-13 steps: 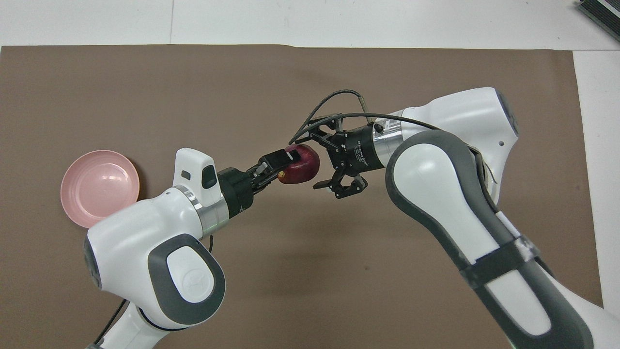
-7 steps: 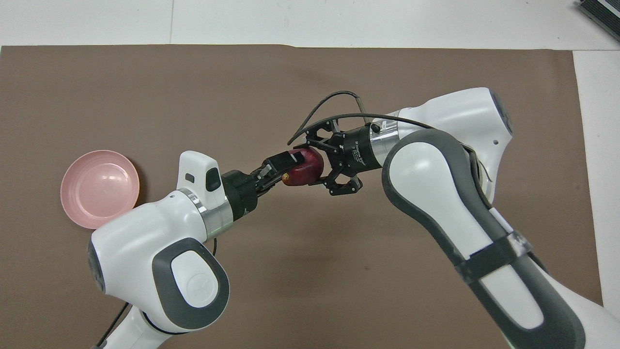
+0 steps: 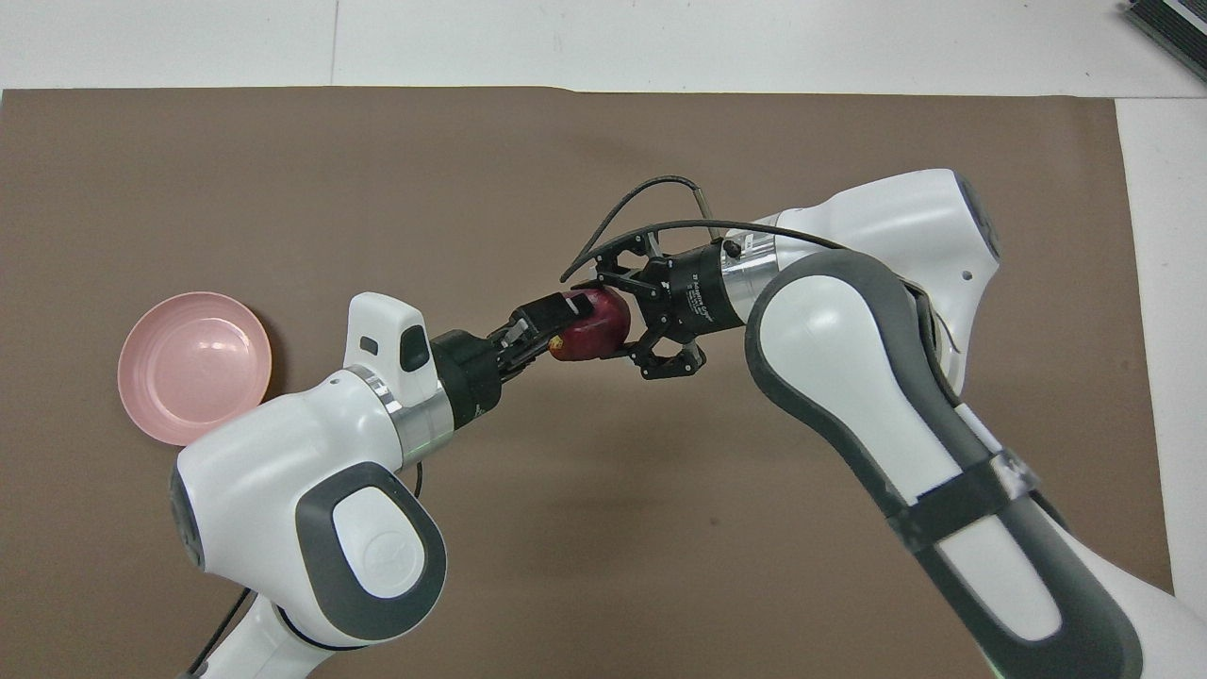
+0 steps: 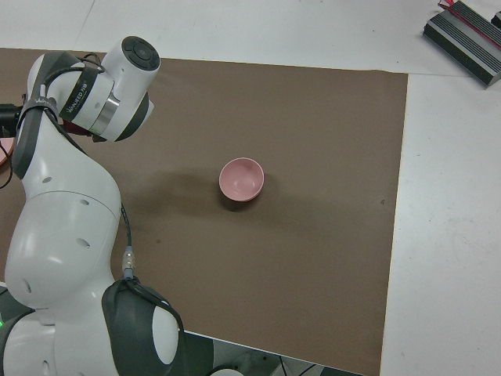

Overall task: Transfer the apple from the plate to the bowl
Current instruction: 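Close the right gripper on the apple held by the left gripper, then carry the apple toward the bowl while the left gripper withdraws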

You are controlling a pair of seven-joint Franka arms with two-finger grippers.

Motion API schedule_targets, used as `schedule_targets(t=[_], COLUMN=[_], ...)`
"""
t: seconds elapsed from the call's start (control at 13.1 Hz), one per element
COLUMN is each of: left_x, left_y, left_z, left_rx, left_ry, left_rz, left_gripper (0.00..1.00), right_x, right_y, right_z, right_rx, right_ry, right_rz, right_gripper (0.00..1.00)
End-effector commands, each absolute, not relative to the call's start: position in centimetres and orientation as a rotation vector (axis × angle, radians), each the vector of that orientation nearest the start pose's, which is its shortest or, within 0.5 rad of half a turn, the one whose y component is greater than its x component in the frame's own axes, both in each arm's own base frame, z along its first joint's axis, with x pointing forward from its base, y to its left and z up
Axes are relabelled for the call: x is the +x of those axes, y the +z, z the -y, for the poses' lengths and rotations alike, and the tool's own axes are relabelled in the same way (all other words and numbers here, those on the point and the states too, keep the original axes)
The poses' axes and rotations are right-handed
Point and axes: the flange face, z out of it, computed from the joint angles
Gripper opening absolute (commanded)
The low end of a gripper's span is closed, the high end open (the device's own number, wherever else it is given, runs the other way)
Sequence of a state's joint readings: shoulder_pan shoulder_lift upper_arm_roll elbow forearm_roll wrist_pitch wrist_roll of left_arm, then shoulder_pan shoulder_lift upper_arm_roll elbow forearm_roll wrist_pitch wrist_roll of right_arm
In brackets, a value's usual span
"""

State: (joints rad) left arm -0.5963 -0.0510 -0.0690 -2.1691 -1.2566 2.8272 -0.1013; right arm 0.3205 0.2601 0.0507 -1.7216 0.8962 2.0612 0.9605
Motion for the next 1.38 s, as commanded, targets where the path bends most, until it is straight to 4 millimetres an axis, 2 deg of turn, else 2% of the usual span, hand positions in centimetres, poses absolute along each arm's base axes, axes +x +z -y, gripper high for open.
schedule_targets(t=[0.0,0.15,0.38,0.61,0.84,1.0,1.15,1.3], left_x=[46.9,47.6,49.2,51.1,52.5,53.8,55.9,56.8], left_y=[47.3,47.1,46.4,45.7,45.7,46.2,49.0,52.9], left_z=[29.9,28.9,26.3,22.1,18.4,16.0,12.4,9.4], left_rx=[2.114,2.126,2.249,2.516,2.906,3.041,3.098,3.103], left_ry=[0.286,0.274,0.193,0.112,0.075,0.098,0.131,0.089], left_rz=[-0.581,-0.576,-0.445,-0.204,0.144,0.236,0.254,0.320], left_gripper=[1.00,1.00,1.00,1.00,1.00,1.00,1.00,1.00], right_x=[59.3,58.9,58.3,58.3,58.3,58.4,58.7,58.8], right_y=[48.2,49.5,50.9,51.3,51.4,51.2,51.1,50.5], right_z=[-26.0,-25.5,-25.5,-23.9,-22.2,-21.4,-19.3,-16.9], right_rx=[-2.183,-2.326,-2.556,-2.740,-2.967,-3.039,-3.111,-3.141], right_ry=[0.491,0.364,0.181,0.049,-0.091,-0.110,-0.133,-0.117], right_rz=[-1.059,-0.957,-0.753,-0.478,-0.107,0.061,0.206,0.320], right_gripper=[0.19,0.19,0.19,0.19,0.19,0.19,0.19,0.19])
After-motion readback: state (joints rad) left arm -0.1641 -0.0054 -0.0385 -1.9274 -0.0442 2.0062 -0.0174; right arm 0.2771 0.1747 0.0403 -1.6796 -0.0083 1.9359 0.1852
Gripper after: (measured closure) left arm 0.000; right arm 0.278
